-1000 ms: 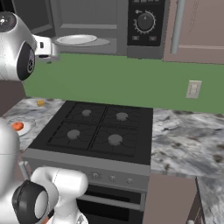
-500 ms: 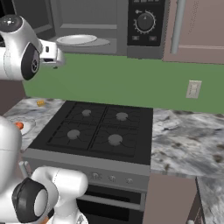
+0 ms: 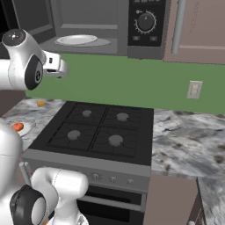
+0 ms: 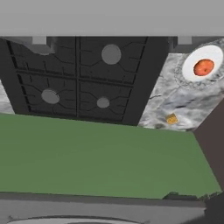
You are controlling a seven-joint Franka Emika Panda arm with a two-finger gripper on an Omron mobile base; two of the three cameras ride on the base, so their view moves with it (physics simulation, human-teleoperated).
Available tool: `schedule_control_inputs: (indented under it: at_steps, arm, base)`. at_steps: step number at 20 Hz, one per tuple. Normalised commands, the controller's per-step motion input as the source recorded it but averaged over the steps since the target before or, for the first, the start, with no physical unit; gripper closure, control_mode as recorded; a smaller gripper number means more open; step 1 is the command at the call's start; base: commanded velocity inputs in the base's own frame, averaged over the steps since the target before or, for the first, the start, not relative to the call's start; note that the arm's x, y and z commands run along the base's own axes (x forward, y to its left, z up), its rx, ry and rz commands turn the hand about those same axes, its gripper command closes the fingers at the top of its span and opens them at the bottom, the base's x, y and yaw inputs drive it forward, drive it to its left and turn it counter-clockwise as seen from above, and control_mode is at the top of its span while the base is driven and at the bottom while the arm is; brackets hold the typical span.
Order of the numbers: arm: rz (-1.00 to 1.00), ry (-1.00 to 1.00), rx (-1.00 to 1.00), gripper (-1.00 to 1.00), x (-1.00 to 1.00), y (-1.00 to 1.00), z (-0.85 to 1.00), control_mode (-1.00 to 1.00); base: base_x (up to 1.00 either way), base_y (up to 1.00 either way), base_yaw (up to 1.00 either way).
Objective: Pick the squash from the counter and place it in the microwave. Then turn on the microwave.
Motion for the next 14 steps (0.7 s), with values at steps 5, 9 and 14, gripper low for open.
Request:
schedule_control_inputs:
  at_steps: [5, 9, 14]
  arm:
    - [-0.03, 0.10, 0.00, -1.00, 0.28, 0.00, -0.25, -1.00]
    - [-0.01, 0.12, 0.00, -1.00, 0.25, 0.00, -0.24, -1.00]
    - [0.00, 0.09, 0.00, -1.00, 0.22, 0.00, -0.24, -1.00]
  base:
    - [0.00, 0.00, 0.00]
    - [0.00, 0.00, 0.00]
    - [0.00, 0.00, 0.00]
